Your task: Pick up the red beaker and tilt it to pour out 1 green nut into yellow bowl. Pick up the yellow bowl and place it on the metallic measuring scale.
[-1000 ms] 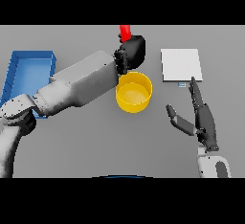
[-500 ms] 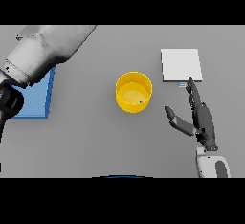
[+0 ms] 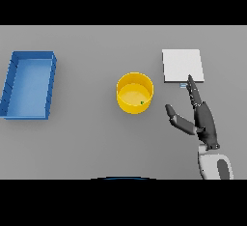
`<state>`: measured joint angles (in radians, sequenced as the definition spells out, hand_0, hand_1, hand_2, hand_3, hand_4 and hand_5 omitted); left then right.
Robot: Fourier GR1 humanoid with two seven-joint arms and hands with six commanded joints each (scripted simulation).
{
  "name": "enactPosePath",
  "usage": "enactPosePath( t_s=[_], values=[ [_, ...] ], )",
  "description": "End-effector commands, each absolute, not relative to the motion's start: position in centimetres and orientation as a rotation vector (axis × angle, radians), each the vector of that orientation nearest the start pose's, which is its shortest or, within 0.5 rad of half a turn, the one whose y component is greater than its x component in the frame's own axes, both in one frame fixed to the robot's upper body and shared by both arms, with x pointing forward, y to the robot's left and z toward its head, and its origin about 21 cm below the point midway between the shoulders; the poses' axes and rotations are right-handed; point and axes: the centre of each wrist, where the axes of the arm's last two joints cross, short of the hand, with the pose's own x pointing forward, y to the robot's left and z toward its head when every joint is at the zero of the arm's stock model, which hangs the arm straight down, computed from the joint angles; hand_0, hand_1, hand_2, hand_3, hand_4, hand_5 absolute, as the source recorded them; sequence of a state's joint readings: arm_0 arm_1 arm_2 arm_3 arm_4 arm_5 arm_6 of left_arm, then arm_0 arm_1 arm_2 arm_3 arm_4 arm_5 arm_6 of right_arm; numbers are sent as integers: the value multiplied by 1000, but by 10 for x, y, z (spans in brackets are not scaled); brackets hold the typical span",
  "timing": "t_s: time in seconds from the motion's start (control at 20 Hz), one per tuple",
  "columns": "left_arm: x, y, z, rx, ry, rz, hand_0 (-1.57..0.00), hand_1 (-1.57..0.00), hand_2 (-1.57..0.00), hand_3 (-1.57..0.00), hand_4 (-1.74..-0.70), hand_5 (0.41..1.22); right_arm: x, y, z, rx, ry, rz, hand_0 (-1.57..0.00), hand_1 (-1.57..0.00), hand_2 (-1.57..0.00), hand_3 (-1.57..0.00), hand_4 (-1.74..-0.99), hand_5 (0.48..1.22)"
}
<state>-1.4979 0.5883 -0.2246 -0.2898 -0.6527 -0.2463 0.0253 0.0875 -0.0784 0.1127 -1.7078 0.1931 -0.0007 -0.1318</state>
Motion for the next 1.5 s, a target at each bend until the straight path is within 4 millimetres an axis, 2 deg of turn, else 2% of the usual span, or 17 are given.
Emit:
enactPosePath(
  t_s=[0.0,0.15,0.25,0.4,0.55,0.7,0.8,1.0,1.05,1.1,1.15,1.25,1.35,1.45],
  values=[
    [482,276,304,990,-1294,-982,-1571,-1571,-1571,-1554,-1740,1221,227,-226,14,-132,-1749,293,1,1,1,1,-1132,614],
    [477,305,255,976,-1241,-746,-1571,-1571,-1571,-1562,-1740,1221,226,-230,10,-130,-1750,304,1,1,1,1,-1142,628],
    [470,320,232,925,-1224,-590,-1571,-1571,-1571,-1566,-1741,1221,228,-224,12,-114,-1743,300,1,1,1,1,-1133,640],
    [454,339,197,870,-1166,-439,-1571,-1571,-1571,-1568,-1741,1221,227,-228,14,-111,-1744,304,1,1,1,1,-1129,659],
    [430,343,149,829,-1148,-370,-1571,-1571,-1571,-1570,-1741,1221,227,-228,12,-107,-1752,310,1,1,1,1,-1141,673],
    [403,342,120,789,-1145,-311,-1571,-1571,-1571,-1570,-1741,1221,228,-230,10,-125,-1750,322,1,1,1,1,-1166,676],
    [392,336,108,759,-1123,-286,-1571,-1571,-1571,-1571,-1741,1151,225,-230,8,-116,-1754,327,1,1,1,1,-1174,676],
    [376,336,98,753,-1080,-233,-1571,-1571,-1571,-1571,-1741,925,227,-232,8,-116,-1746,318,1,1,1,1,-1157,671],
    [374,334,101,743,-1072,-227,-1571,-1571,-1571,-1571,-1655,868,227,-232,7,-112,-1744,314,1,1,1,1,-1155,669],
    [370,334,100,734,-1068,-245,-1571,-1571,-1526,-1525,-1521,818,227,-234,9,-103,-1752,309,1,1,1,1,-1155,670],
    [366,333,105,701,-1089,-307,-1469,-1344,-1276,-1318,-1369,774,226,-231,8,-103,-1753,306,1,1,1,1,-1153,670],
    [362,334,111,606,-1098,-346,-940,-860,-817,-843,-1126,705,228,-230,10,-108,-1745,308,1,1,1,1,-1149,670],
    [358,340,110,564,-1061,-382,-601,-550,-522,-539,-976,664,224,-231,9,-105,-1764,309,1,1,1,1,-1153,670],
    [359,340,111,587,-1022,-449,-384,-351,-334,-345,-875,644,224,-232,10,-108,-1760,305,1,1,1,1,-1155,669]
  ],
)
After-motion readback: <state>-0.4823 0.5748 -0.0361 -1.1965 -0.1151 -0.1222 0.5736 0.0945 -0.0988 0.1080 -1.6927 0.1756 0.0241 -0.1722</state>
